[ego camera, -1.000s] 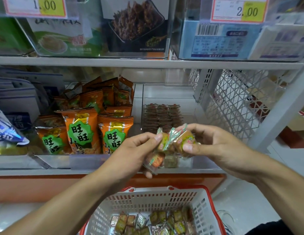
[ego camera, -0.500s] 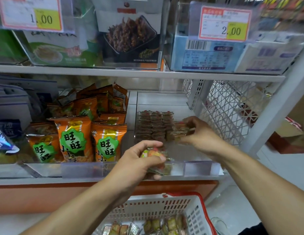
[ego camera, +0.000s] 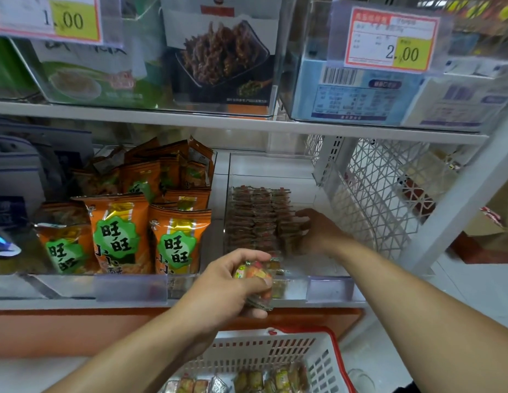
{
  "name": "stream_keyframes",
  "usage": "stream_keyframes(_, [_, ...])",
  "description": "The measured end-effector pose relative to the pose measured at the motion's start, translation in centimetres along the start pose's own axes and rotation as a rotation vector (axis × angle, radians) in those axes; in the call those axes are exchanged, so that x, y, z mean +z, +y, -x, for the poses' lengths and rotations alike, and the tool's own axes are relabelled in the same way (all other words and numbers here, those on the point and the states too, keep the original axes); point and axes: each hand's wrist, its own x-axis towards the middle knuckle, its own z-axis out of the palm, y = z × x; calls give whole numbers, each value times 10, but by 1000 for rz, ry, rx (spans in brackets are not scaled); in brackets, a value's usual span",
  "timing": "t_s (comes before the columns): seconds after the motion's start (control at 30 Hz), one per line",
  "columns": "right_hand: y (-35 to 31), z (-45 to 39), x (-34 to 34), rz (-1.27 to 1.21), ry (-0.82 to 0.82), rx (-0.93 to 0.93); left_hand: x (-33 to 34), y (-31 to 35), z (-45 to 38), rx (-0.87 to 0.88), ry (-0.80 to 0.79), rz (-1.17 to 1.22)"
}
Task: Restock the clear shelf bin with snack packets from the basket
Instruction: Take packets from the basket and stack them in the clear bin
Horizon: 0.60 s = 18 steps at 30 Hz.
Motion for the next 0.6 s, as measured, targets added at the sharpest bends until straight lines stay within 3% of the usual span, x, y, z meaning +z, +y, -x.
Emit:
stream_keyframes(0.17, [-4, -3, 11, -25, 21, -19, 1, 1, -2, -19, -17, 27])
stream_keyframes(0.33, [-11, 4, 7, 144, 22, -16, -1, 6, -2, -18, -74, 152])
stream_keyframes(0.43, [-28, 20, -5, 227, 189, -122, -2, 9, -1, 73, -91, 219])
stream_keyframes(0.5, [-42, 43, -8, 32, 293, -277, -4, 9, 0, 153, -93, 267])
stream_keyframes(0.53, [-47, 57, -7, -123, 252, -335, -5, 9, 1, 189, -103, 284])
stream_keyframes(0.6, [-54, 90, -3, -344, 21, -410, -7, 9, 2, 240, -136, 296])
